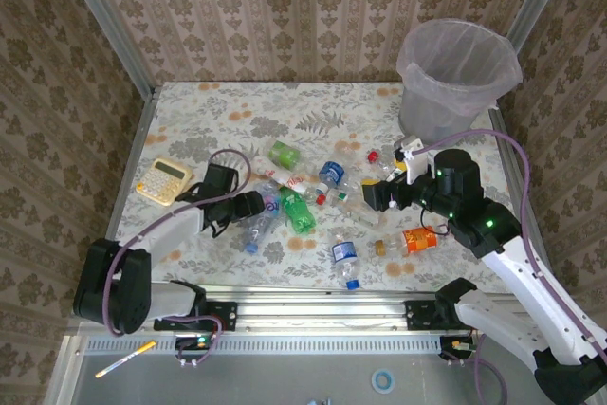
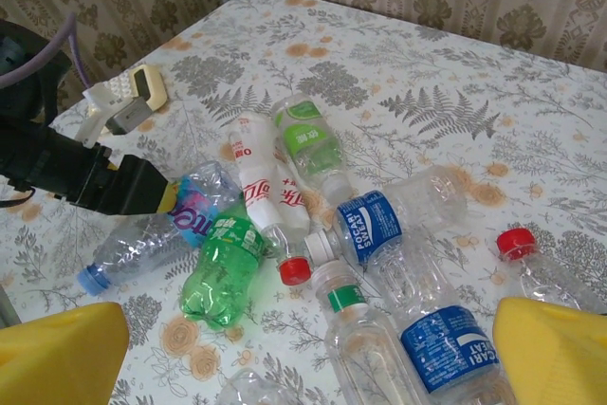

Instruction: Throw the plastic bottles in the bin

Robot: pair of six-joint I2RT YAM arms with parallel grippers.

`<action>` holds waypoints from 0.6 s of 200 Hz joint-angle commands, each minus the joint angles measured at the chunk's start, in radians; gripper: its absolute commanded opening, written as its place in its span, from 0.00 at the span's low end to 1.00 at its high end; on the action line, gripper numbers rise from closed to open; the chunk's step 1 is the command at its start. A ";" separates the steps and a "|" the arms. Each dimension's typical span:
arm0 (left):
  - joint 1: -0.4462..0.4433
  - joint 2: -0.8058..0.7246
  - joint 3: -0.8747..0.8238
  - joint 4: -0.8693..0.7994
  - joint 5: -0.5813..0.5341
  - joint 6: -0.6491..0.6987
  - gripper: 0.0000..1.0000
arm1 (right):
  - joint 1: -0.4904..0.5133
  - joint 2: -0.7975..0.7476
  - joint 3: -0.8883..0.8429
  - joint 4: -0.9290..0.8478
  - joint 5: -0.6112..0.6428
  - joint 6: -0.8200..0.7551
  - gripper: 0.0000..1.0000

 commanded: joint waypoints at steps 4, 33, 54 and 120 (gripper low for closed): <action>-0.034 0.043 0.022 -0.006 -0.015 0.024 0.77 | 0.008 -0.028 -0.006 -0.012 -0.009 0.019 1.00; -0.067 0.080 0.034 -0.006 -0.023 0.020 0.76 | 0.008 -0.033 -0.004 -0.024 -0.005 0.019 1.00; -0.105 0.085 0.034 -0.028 -0.048 0.023 0.76 | 0.008 -0.041 -0.007 -0.027 -0.008 0.021 1.00; -0.139 0.087 0.034 -0.035 -0.077 0.020 0.57 | 0.008 -0.043 -0.018 -0.022 -0.007 0.023 1.00</action>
